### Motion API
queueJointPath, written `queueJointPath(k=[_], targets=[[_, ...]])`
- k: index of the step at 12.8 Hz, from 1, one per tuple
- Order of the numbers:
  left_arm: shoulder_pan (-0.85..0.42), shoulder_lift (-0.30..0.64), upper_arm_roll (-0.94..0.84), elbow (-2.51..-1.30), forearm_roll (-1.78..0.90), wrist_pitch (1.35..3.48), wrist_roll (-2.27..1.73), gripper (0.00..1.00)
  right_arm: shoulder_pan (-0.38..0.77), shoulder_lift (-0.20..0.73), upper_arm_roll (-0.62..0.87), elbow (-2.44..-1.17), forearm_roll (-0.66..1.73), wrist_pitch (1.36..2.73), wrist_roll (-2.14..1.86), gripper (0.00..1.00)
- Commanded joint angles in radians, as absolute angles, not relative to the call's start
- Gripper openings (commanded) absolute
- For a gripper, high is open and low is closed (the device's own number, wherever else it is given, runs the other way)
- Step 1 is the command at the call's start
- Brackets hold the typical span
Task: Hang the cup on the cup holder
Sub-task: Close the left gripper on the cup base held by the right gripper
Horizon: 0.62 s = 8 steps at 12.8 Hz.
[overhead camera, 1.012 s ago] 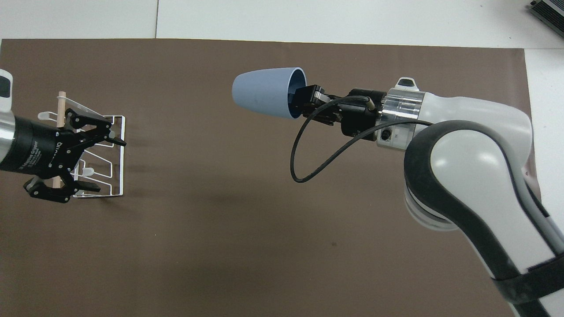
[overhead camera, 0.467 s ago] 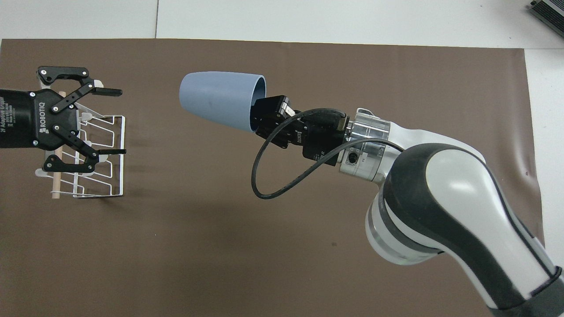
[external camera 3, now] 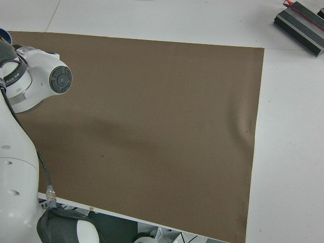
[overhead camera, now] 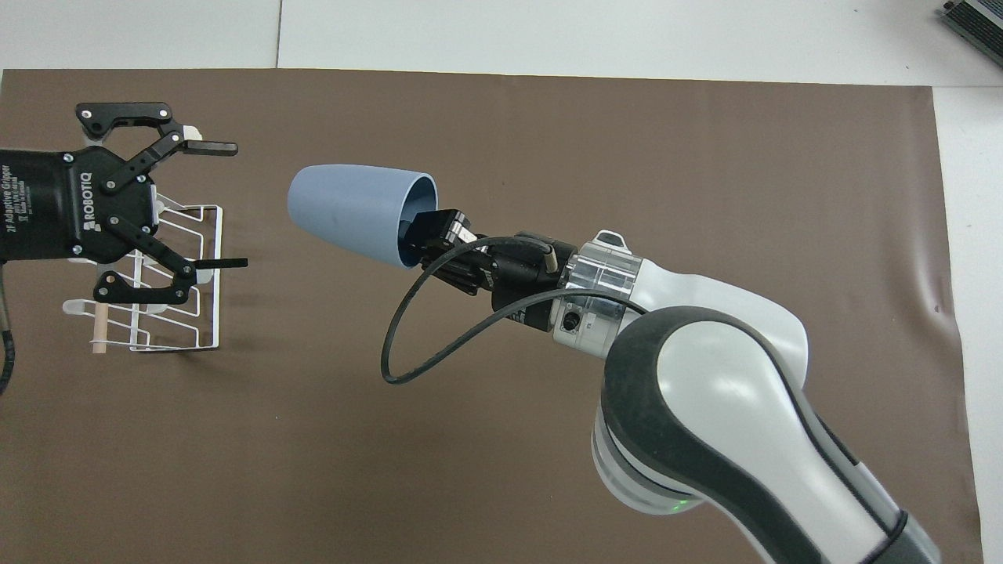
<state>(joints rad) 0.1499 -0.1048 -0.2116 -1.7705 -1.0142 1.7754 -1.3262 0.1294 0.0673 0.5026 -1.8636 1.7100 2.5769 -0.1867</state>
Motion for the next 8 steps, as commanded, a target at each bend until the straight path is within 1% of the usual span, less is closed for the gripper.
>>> queueJointPath(k=[1, 8], targets=[[0.111, -0.127, -0.218, -1.798, -1.028, 1.798, -1.267, 1.00, 0.121, 0.038, 0.538, -1.887, 1.746, 2.603, -0.201, 0.00], [0.098, -0.130, -0.235, -1.798, -0.974, 1.769, -1.223, 1.00, 0.120, 0.038, 0.541, -1.899, 1.736, 2.602, -0.209, 0.00]])
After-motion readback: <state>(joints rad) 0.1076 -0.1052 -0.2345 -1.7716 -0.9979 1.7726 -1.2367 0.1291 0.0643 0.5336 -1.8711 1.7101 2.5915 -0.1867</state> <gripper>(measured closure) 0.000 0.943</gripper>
